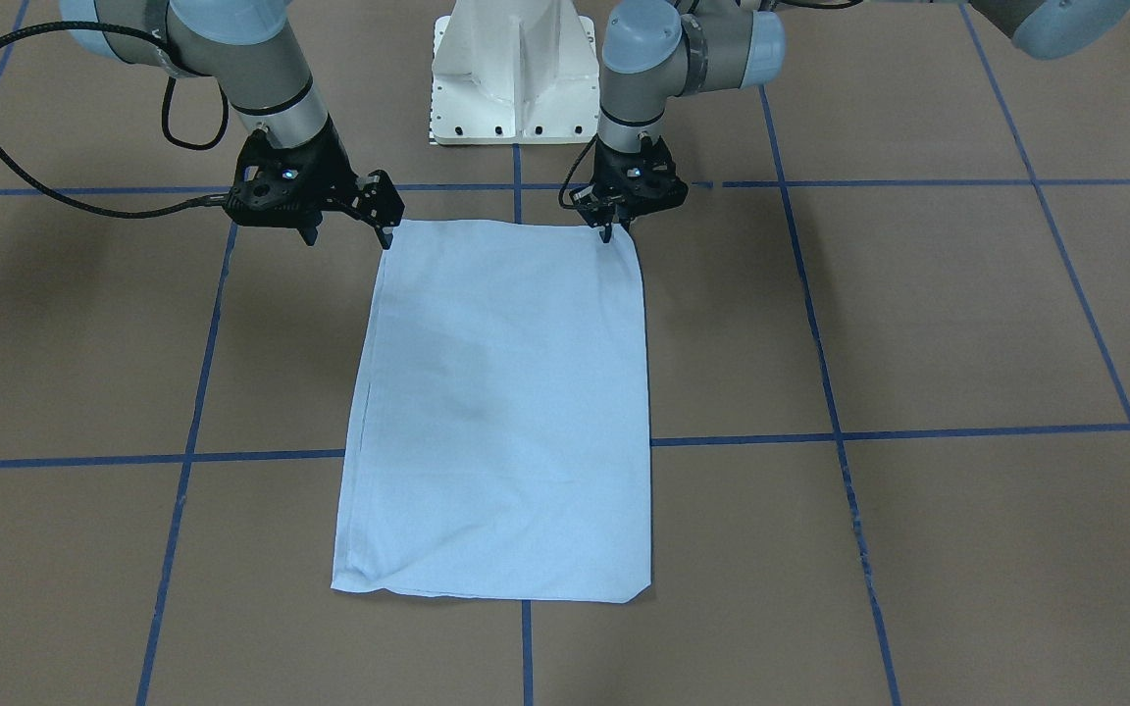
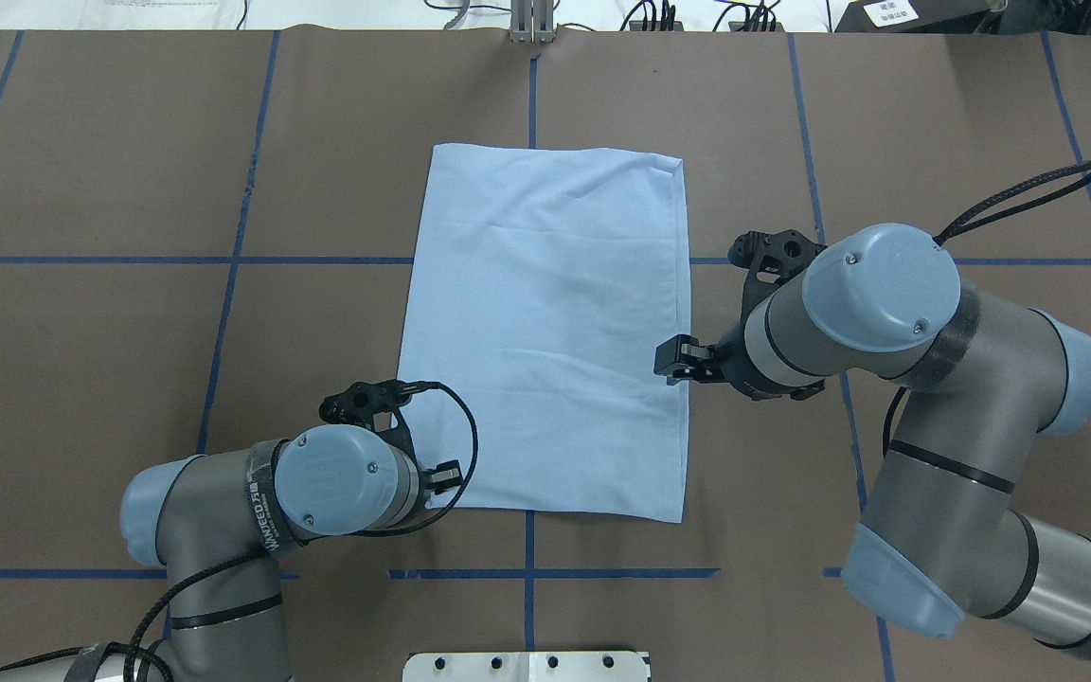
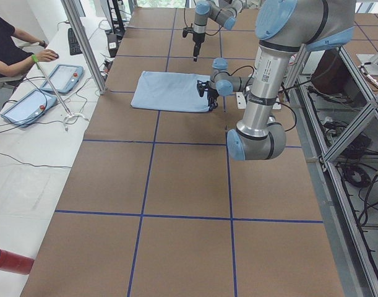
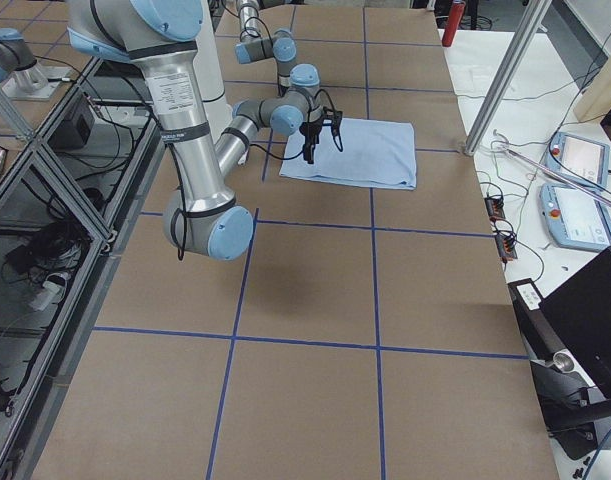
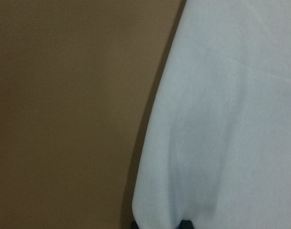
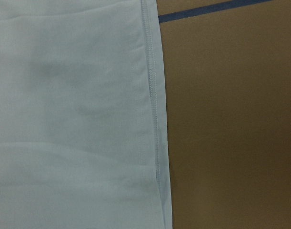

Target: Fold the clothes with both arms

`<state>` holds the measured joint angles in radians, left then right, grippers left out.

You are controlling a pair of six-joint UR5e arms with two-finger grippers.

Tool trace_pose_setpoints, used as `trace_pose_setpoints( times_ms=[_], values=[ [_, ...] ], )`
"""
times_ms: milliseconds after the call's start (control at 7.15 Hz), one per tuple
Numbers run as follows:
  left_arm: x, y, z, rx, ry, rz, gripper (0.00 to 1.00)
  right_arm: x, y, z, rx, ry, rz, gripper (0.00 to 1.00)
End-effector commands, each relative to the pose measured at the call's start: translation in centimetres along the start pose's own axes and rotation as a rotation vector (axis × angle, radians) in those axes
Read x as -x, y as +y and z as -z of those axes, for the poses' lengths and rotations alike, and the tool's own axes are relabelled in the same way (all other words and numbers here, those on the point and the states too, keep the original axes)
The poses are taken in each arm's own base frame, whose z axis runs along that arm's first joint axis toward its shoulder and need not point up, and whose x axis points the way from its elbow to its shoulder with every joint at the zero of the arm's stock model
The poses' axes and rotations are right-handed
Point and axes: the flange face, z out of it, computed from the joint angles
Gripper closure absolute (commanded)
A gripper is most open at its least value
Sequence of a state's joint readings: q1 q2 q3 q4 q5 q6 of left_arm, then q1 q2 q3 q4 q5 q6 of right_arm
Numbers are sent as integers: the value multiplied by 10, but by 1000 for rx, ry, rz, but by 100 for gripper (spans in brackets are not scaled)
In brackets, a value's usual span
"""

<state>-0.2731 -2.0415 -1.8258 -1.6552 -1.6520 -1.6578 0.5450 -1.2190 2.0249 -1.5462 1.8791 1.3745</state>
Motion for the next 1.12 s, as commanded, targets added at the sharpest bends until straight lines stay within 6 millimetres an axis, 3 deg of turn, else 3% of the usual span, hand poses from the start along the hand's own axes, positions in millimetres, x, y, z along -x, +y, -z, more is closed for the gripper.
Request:
trace_pose_setpoints(
  times_ms=[0,280,420,839,979],
  values=[
    [-2,1,6,0,12,-1,100,0,0,1,-1,-2,0,0],
    [-4,1,14,1,27,-2,100,-1,0,3,-3,-5,-1,0],
    [-7,2,30,3,58,-2,100,0,4,3,2,-9,-21,0],
    [-17,13,57,25,115,-15,100,39,96,-36,19,4,-190,0],
    [-17,16,56,28,115,-18,100,40,113,-53,36,33,-305,0]
  ],
)
